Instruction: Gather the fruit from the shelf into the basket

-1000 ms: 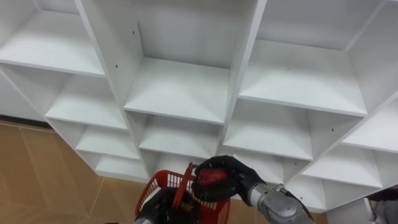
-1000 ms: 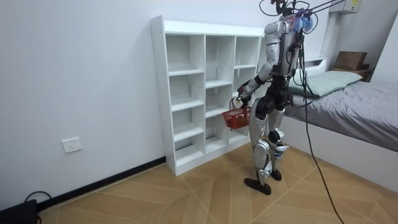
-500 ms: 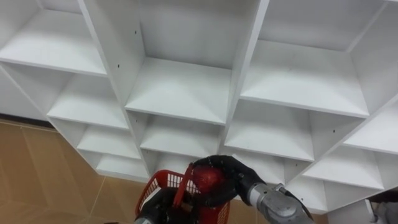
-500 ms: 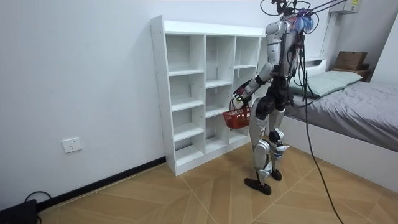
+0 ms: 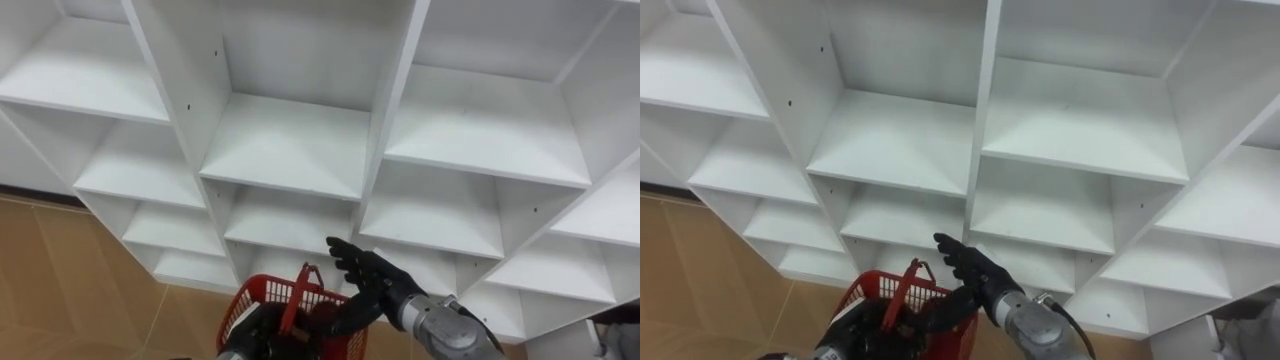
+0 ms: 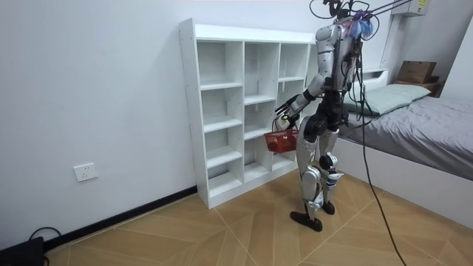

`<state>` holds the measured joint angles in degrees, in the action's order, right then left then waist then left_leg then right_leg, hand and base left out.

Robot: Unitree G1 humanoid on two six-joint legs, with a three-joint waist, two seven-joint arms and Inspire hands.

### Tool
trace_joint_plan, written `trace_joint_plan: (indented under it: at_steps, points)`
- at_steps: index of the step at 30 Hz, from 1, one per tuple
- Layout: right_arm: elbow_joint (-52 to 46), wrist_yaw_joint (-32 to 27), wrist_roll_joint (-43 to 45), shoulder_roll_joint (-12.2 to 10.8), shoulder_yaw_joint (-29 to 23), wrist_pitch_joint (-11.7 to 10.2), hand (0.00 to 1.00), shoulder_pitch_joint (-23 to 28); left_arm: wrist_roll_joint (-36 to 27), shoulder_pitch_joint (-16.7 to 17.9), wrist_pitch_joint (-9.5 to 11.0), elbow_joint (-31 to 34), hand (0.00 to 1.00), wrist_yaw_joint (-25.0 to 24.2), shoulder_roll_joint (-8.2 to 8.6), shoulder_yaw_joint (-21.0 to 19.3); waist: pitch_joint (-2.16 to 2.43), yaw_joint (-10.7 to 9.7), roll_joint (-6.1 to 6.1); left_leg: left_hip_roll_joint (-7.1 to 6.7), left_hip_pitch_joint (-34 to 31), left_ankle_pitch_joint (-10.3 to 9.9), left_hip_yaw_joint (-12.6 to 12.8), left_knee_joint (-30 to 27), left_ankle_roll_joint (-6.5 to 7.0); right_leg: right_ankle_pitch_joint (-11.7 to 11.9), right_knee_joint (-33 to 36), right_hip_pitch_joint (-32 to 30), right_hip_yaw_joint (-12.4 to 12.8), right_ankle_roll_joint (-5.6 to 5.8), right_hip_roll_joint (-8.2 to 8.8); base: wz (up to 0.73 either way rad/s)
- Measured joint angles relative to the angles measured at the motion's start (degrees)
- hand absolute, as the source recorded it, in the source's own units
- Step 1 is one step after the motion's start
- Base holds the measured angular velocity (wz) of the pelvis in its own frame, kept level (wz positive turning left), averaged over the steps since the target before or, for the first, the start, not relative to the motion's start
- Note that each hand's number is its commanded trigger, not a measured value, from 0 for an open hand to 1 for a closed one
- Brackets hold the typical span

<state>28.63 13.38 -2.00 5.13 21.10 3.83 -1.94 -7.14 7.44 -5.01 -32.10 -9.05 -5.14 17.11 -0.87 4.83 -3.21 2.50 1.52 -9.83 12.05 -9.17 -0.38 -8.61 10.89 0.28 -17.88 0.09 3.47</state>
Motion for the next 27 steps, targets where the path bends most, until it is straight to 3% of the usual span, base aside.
trace_joint_plan:
  at_steps: [18, 27]
  points:
    - [-0.02, -0.1, 0.0, -0.06, -0.67, 0.0, 0.0, -0.41, 0.0, 0.25, -0.68, -0.27, 1.0, -0.34, 0.01, -0.01, 0.02, -0.07, 0.09, 0.02, 0.42, -0.08, -0.24, 0.02, 0.02, 0.01, 0.08, 0.62, -0.08, -0.01, 0.0, 0.0]
    - [-0.24, -1.33, 0.23, -0.1, -4.5, -0.03, 0.0, -0.44, 0.02, 1.21, -0.68, -0.27, 1.0, 1.16, -0.03, -0.32, 0.05, -0.13, 0.46, 0.02, 1.08, -0.21, -0.2, 0.27, 0.02, 0.0, -0.13, 0.85, 0.21, 0.01, -0.11, 0.0]
